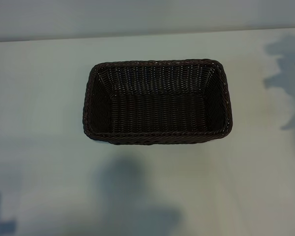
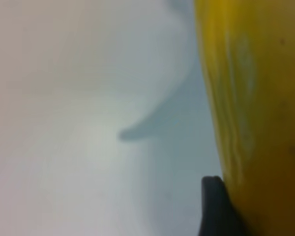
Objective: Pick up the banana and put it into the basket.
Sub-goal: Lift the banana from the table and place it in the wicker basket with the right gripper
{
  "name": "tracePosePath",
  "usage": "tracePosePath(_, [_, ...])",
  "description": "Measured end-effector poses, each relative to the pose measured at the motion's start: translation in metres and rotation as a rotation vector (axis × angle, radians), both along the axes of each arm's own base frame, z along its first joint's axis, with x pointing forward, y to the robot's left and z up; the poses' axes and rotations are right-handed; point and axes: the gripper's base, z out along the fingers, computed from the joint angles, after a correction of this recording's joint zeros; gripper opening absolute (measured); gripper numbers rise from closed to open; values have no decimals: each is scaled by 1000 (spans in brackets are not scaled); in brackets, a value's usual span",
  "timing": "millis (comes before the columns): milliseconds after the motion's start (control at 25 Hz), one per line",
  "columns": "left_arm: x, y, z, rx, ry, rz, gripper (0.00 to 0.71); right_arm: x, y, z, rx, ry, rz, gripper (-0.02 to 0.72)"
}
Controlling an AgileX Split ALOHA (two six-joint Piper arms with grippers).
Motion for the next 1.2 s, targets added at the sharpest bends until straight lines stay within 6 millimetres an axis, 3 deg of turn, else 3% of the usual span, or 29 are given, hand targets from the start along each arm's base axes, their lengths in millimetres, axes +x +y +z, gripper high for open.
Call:
tracePosePath(240, [0,0,0,0,0,0,568,1,61,0,44,-48,148,418])
tracePosePath(440, [0,0,0,0,0,0,568,-8,121,1,50,-104,368,418])
tracePosePath(600, [0,0,0,-2,0,2,568,-17,157,3,64,-146,493,418])
tracePosePath(960, [0,0,0,-2,0,2,568,-14,214,14,69,-216,699,418])
tracePosePath(1200, [0,0,0,-2,0,2,568,-17,245,15,42,-260,948,418])
